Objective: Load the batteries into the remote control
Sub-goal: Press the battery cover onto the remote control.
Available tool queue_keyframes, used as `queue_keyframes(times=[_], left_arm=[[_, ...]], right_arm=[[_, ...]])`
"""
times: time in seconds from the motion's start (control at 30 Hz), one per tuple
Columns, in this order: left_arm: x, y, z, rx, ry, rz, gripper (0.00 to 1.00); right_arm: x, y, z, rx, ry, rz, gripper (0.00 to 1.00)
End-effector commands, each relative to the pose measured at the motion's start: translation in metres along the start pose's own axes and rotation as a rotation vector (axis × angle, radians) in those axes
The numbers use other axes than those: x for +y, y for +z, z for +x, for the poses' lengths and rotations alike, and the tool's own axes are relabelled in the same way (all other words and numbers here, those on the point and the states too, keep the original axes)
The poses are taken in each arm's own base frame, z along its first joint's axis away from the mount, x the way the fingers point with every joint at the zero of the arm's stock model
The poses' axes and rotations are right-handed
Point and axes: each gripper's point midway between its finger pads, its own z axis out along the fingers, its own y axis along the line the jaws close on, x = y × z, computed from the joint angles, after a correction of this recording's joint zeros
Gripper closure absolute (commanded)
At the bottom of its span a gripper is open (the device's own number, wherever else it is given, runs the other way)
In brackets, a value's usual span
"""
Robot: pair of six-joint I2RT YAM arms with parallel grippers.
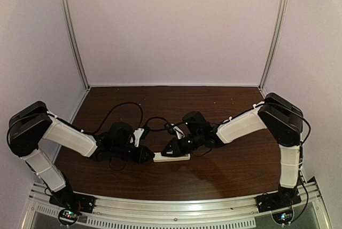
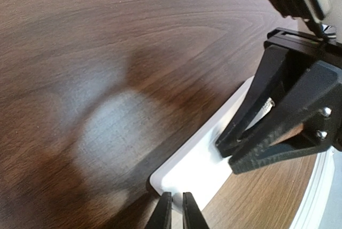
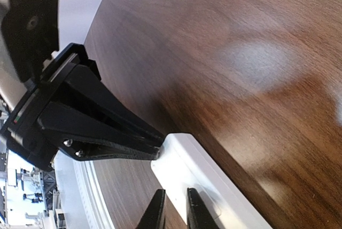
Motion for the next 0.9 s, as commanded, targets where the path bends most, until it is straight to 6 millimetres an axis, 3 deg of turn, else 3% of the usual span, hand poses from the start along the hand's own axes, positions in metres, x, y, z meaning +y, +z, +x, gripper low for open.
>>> queue_keyframes(times=[0.0, 0.23, 0.43, 0.53, 0.7, 0.87], left_arm=[[-0.007, 0.006, 0.002, 0.009, 0.018, 0.015, 0.9], [-0.003, 0.007, 0.002, 0.025, 0.024, -0.022, 0.89], [-0.001, 0.008, 0.005, 0.036, 0.031, -0.042, 0.88], [-0.001, 0.008, 0.005, 0.039, 0.033, -0.044, 0.86], [-0.005, 0.009, 0.004, 0.038, 0.041, -0.041, 0.84], [-0.006, 0.009, 0.005, 0.039, 0.045, -0.044, 0.82]], right_arm=[[-0.019, -0.013, 0.017, 0.034, 0.037, 0.096, 0.81], [-0.009, -0.044, 0.002, -0.008, -0.001, 0.141, 0.69], [-0.015, -0.07, 0.008, -0.031, 0.015, 0.182, 0.63], [-0.028, -0.083, 0.018, -0.018, 0.038, 0.247, 0.62], [-0.05, -0.084, 0.037, 0.013, 0.072, 0.304, 0.62], [-0.061, -0.081, 0.035, 0.002, 0.092, 0.324, 0.62]])
